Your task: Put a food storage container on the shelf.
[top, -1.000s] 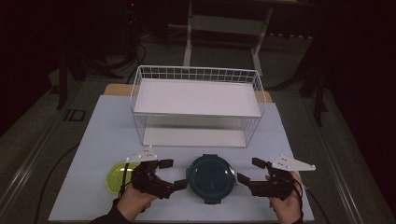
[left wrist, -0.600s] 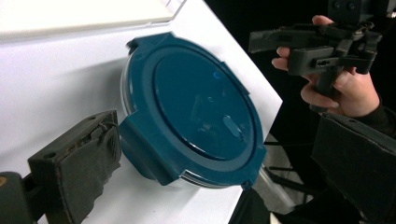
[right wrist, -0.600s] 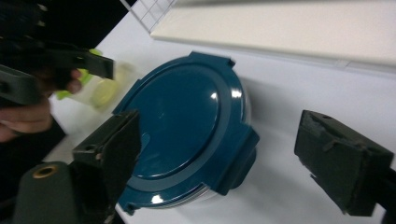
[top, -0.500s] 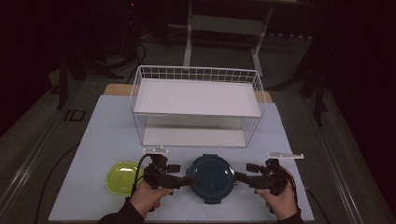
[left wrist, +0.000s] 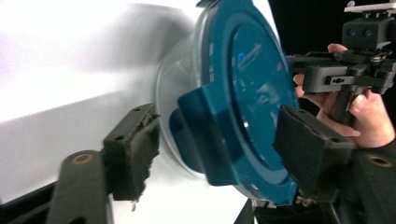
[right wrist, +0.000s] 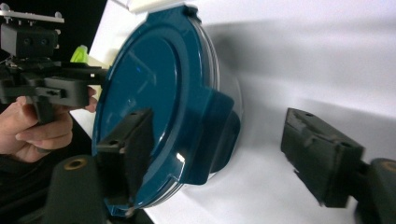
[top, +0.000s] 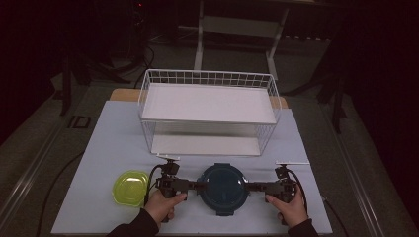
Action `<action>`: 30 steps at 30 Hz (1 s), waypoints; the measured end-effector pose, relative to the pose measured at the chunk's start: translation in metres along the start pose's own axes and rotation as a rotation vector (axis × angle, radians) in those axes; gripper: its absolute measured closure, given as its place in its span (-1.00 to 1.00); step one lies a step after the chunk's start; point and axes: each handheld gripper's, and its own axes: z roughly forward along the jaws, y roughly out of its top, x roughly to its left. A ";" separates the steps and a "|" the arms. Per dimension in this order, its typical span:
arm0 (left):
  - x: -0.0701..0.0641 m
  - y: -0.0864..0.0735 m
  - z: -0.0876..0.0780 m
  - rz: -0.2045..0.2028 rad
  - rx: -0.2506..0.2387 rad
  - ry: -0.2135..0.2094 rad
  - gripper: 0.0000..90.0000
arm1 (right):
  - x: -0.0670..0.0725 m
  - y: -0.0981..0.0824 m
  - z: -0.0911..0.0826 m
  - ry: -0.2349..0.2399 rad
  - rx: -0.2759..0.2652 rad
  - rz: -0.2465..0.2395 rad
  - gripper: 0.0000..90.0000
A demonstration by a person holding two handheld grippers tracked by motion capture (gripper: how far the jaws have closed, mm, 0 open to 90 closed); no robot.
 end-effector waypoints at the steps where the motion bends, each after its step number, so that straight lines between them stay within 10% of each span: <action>1: 0.001 0.000 0.001 -0.007 0.009 -0.005 -0.31 | 0.000 0.000 0.000 0.000 0.000 0.000 -0.34; 13: 0.011 0.000 0.003 -0.120 0.027 -0.050 0.14 | -0.003 0.001 0.006 0.048 0.050 0.100 0.06; 20: 0.014 0.000 0.004 -0.119 0.032 -0.078 0.16 | -0.006 -0.001 0.009 0.091 0.059 0.172 0.14; 30: 0.009 -0.003 0.002 -0.103 0.013 -0.079 0.20 | -0.002 -0.005 0.004 0.086 0.056 0.150 0.17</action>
